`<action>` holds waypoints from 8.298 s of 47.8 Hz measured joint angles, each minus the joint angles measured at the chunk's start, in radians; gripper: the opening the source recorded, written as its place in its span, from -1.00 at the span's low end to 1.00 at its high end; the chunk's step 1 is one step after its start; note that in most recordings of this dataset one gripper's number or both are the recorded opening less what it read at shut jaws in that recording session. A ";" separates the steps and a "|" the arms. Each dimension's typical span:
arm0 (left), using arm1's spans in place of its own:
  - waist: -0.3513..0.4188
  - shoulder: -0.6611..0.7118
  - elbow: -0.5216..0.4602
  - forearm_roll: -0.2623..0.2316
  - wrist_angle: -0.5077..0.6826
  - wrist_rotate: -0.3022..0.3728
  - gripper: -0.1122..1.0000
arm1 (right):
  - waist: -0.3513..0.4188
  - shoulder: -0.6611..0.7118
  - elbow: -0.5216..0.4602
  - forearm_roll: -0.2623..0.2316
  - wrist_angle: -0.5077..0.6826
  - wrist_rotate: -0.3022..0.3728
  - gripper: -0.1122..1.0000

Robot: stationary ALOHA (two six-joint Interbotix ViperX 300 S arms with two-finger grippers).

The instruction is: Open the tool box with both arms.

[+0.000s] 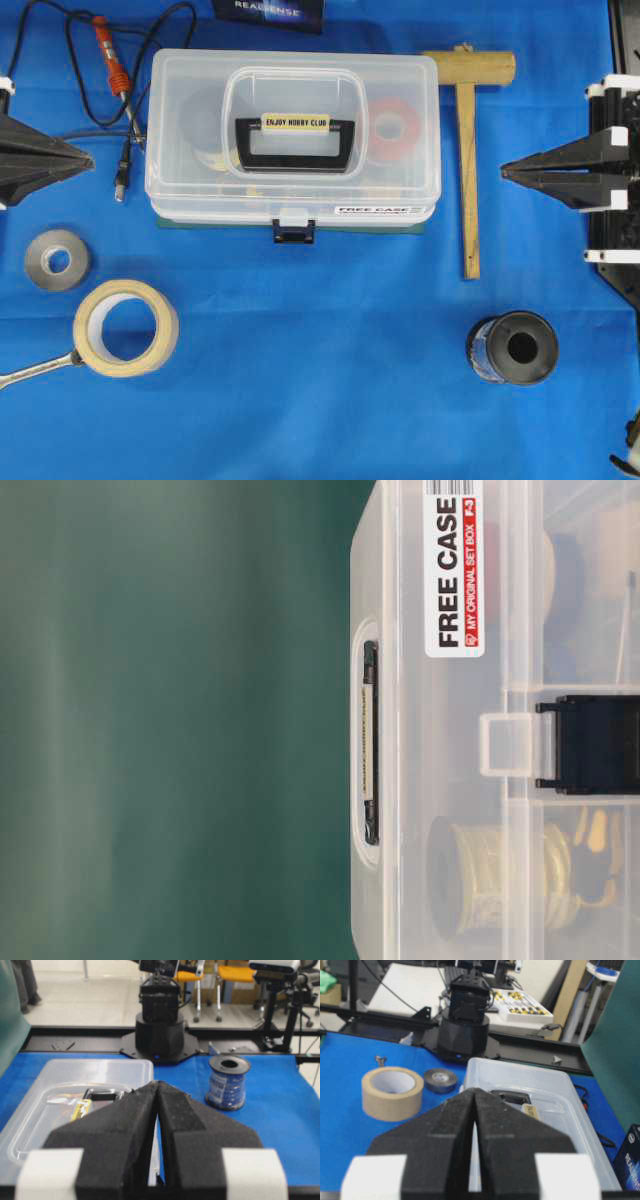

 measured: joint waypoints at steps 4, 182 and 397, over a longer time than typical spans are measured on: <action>0.000 -0.003 -0.002 -0.018 0.023 0.014 -0.80 | -0.009 0.002 -0.002 0.000 0.008 -0.003 -0.80; 0.433 0.233 0.014 -0.034 0.064 0.041 0.79 | -0.399 0.310 -0.187 0.000 0.387 0.035 0.71; 0.207 -0.158 0.173 -0.037 0.336 0.080 0.79 | -0.112 0.012 0.009 0.017 0.495 0.051 0.70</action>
